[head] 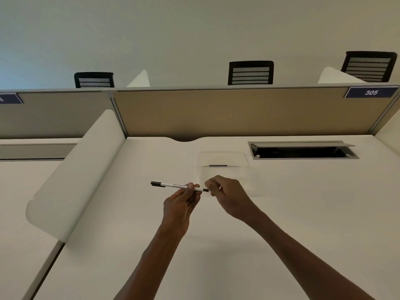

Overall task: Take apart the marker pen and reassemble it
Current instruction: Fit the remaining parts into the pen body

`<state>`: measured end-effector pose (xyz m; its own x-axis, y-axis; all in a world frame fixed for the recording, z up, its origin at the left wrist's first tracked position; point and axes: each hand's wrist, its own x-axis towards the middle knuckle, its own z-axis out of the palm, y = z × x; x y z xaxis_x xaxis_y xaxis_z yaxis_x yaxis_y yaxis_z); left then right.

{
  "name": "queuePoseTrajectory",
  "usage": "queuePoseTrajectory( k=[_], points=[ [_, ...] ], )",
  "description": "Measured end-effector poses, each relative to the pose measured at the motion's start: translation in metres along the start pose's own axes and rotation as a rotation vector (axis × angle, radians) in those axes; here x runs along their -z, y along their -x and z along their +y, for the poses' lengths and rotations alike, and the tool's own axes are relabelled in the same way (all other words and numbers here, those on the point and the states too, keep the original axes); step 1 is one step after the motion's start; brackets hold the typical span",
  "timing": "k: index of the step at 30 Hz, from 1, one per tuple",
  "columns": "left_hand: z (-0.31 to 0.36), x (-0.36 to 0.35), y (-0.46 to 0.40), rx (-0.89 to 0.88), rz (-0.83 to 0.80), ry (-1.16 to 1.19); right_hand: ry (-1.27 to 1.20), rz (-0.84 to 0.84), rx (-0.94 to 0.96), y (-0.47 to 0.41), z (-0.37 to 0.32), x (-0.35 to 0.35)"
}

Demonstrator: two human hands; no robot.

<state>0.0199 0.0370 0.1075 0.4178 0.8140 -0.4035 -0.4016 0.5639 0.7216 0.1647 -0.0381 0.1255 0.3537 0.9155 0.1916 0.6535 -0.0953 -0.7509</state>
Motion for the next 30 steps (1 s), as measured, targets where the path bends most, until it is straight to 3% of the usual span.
queuePoseTrajectory(
  k=[4, 7, 9, 12, 14, 21, 24, 26, 28, 30],
  points=[
    [0.001, -0.001, 0.000, 0.016, -0.001, 0.010, 0.250, 0.007, 0.299, 0.003, 0.003, -0.007],
    [0.001, -0.003, 0.001, 0.033, -0.016, 0.039, 0.396, 0.109, 0.349, 0.004, 0.003, -0.013],
    [0.001, -0.003, 0.001, 0.034, -0.023, 0.047, 0.308, 0.120, 0.245, 0.003, -0.001, -0.017],
    [0.002, -0.003, 0.000, 0.028, -0.019, 0.050, -0.282, -0.024, -0.206, -0.004, -0.010, -0.022],
    [0.002, -0.003, 0.000, 0.024, -0.013, 0.045, -0.397, -0.076, -0.304, -0.007, -0.012, -0.020],
    [0.002, -0.003, -0.002, 0.024, -0.004, 0.048, 0.351, 0.014, 0.299, -0.003, 0.005, -0.010],
    [0.000, -0.003, -0.003, 0.042, -0.002, 0.040, 0.529, 0.044, 0.431, -0.002, 0.010, -0.012],
    [-0.001, -0.002, -0.004, 0.049, -0.007, 0.037, 0.562, 0.044, 0.408, -0.002, 0.009, -0.011],
    [-0.001, -0.001, -0.005, 0.050, -0.020, 0.032, 0.447, 0.027, 0.294, 0.000, 0.000, -0.014],
    [0.000, -0.001, -0.005, 0.044, -0.043, 0.026, -0.073, -0.010, -0.098, -0.002, -0.011, -0.018]
  ],
)
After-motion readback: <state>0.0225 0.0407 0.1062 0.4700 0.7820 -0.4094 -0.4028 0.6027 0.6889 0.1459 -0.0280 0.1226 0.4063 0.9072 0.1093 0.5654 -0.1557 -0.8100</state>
